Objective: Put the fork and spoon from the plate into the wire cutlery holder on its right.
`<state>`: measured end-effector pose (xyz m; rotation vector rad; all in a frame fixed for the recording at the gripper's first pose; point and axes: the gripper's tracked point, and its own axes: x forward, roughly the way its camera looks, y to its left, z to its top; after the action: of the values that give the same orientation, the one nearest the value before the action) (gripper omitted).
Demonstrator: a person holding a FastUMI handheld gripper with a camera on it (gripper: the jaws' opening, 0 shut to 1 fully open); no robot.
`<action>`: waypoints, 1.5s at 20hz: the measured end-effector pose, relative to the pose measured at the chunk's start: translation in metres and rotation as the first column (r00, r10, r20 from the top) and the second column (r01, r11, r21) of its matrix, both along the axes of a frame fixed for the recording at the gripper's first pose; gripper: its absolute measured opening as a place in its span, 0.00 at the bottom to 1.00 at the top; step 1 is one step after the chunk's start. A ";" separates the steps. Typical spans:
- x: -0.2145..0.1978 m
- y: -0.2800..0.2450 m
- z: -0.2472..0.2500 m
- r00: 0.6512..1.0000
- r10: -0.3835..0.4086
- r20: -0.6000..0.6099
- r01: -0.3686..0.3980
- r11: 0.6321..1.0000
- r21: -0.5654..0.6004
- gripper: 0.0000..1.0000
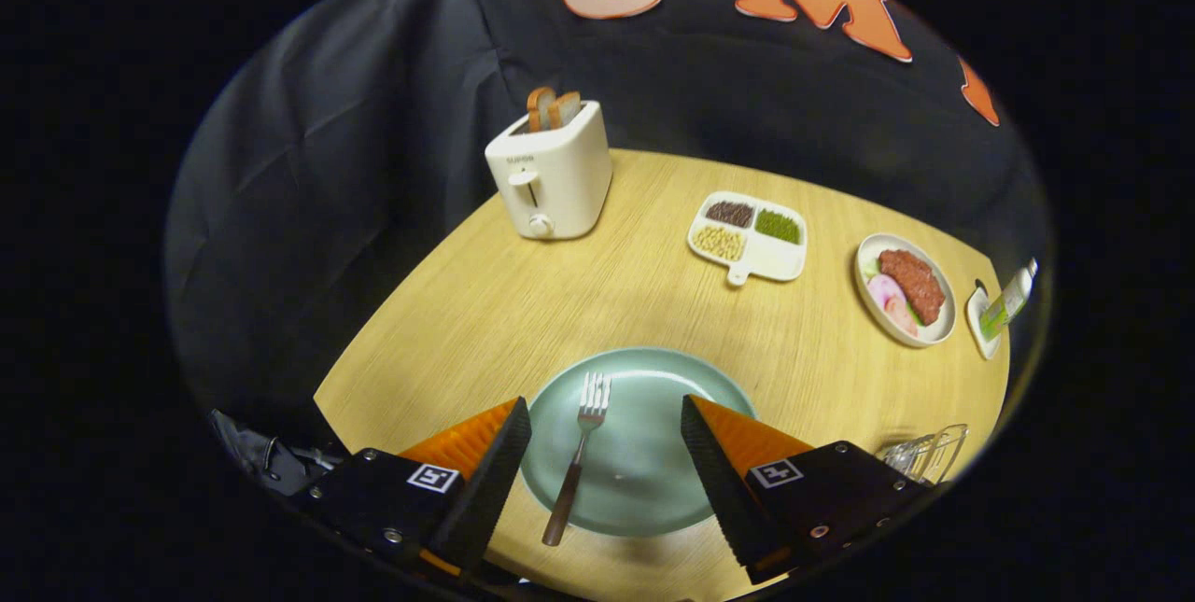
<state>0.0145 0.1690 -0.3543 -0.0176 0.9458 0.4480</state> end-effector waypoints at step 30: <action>-0.042 0.000 -0.079 0.879 -0.219 -0.424 0.143 0.969 -0.203 0.04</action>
<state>-0.0276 0.1693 -0.4328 0.0243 1.4224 0.1960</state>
